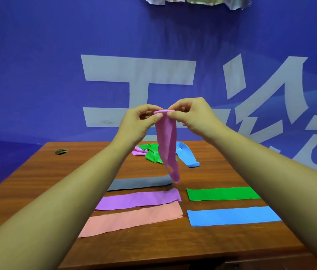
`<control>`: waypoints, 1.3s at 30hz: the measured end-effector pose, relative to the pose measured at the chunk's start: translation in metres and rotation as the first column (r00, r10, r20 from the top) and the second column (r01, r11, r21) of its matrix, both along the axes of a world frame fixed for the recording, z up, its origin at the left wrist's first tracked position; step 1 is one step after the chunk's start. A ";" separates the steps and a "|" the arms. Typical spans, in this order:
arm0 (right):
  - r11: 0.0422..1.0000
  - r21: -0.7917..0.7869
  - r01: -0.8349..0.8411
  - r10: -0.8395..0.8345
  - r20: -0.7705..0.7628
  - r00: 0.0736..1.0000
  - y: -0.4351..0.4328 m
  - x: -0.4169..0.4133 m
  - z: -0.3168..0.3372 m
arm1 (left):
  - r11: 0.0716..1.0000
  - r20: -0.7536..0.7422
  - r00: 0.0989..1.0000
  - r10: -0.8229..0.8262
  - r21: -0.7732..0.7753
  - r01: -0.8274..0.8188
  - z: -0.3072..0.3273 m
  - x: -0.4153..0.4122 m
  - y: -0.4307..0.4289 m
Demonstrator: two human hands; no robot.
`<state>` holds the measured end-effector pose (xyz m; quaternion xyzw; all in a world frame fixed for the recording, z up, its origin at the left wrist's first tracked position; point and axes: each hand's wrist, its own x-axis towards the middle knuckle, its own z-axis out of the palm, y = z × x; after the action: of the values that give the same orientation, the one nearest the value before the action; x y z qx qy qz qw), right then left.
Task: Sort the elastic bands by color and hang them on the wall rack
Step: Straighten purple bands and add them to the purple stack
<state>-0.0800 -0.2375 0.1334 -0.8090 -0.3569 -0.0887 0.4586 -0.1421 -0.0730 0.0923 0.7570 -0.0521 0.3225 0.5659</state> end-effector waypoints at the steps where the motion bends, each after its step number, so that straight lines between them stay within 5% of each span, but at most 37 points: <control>1: 1.000 0.007 0.023 -0.023 0.019 1.000 0.001 -0.001 0.001 | 1.000 -0.007 1.000 0.006 0.000 -0.006 -0.001 0.000 0.001; 7: 0.999 0.054 -0.006 0.009 -0.066 0.998 0.007 -0.006 0.005 | 0.998 -0.070 0.996 -0.055 -0.030 0.053 -0.006 0.000 0.006; 13: 0.997 -0.070 -0.042 0.039 -0.047 0.998 0.011 -0.013 0.006 | 0.986 -0.086 0.987 -0.139 -0.109 0.130 -0.014 -0.006 0.005; 22: 0.980 0.168 0.108 -0.071 -0.208 0.975 0.012 -0.004 0.008 | 0.899 -0.468 0.769 -0.435 -0.278 0.339 -0.069 -0.026 0.006; 27: 0.961 0.202 0.188 -0.113 -0.333 0.936 0.009 0.009 -0.012 | 0.898 -0.521 0.735 -0.433 -0.324 0.299 -0.088 -0.042 0.020; 32: 0.917 0.287 0.276 -0.129 -0.442 0.888 0.003 0.024 -0.036 | 0.942 -0.732 0.606 -0.311 -0.154 0.297 -0.101 -0.063 0.045; 39: 0.907 0.238 0.346 -0.161 -0.565 0.810 -0.006 0.037 -0.083 | 0.951 -0.692 0.658 -0.298 -0.271 0.145 -0.126 -0.092 0.089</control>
<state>-0.0432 -0.2430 0.0500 -0.7538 -0.0826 0.0195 0.6516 -0.2339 0.0161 -0.0342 0.7518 0.1148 -0.0712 0.6454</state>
